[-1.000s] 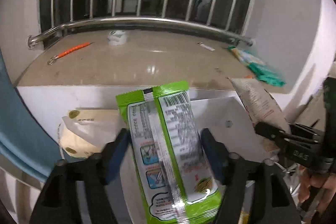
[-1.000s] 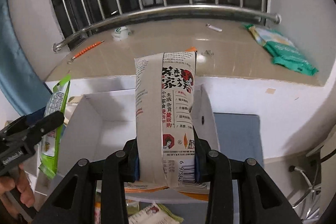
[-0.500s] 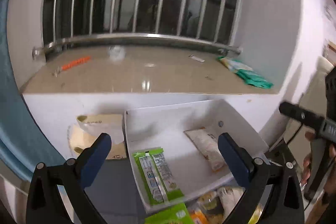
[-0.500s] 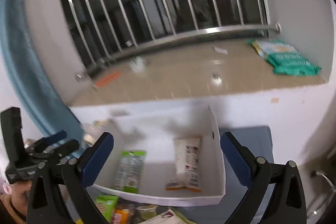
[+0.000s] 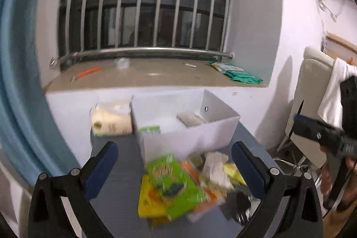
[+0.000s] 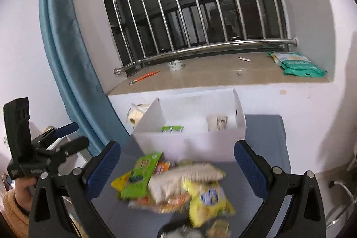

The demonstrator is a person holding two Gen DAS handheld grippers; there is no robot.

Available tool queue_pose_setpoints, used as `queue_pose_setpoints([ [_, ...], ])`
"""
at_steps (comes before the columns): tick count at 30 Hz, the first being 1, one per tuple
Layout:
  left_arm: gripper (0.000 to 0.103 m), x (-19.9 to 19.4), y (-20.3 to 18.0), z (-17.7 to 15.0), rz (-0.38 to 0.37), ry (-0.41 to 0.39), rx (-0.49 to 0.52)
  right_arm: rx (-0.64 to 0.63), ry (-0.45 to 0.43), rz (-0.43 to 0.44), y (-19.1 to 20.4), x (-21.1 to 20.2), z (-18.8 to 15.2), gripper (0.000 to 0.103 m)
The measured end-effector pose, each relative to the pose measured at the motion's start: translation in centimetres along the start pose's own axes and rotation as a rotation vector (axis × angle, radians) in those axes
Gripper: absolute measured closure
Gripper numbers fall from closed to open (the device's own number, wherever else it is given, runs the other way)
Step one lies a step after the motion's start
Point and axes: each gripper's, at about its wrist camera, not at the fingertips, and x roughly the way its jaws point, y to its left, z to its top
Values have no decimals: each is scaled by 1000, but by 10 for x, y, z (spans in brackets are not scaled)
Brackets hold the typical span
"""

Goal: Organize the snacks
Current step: 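Grasp the yellow chip bag with the right tool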

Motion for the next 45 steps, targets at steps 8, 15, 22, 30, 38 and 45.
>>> queue_pose_setpoints([
  [8,0,-35,15,-62,43,50,-81,52,43,-86,9,-41,-89,0],
  [15,0,-39,15,-83,-10,86,-103,20,180,-111,-1,-15,-121,0],
  [22,0,-39,11,-81,-36,85,-88,-28,204,-147,-4,12,-117,0],
  [30,0,-37,4,-82,-50,99,-68,-201,295,-206,-7,74,-104,0],
  [38,0,-30,-1,-84,-55,124,-57,-326,447,-274,-12,135,-100,1],
  [45,0,-23,-4,-85,-53,142,-48,-375,474,-276,-12,143,-99,59],
])
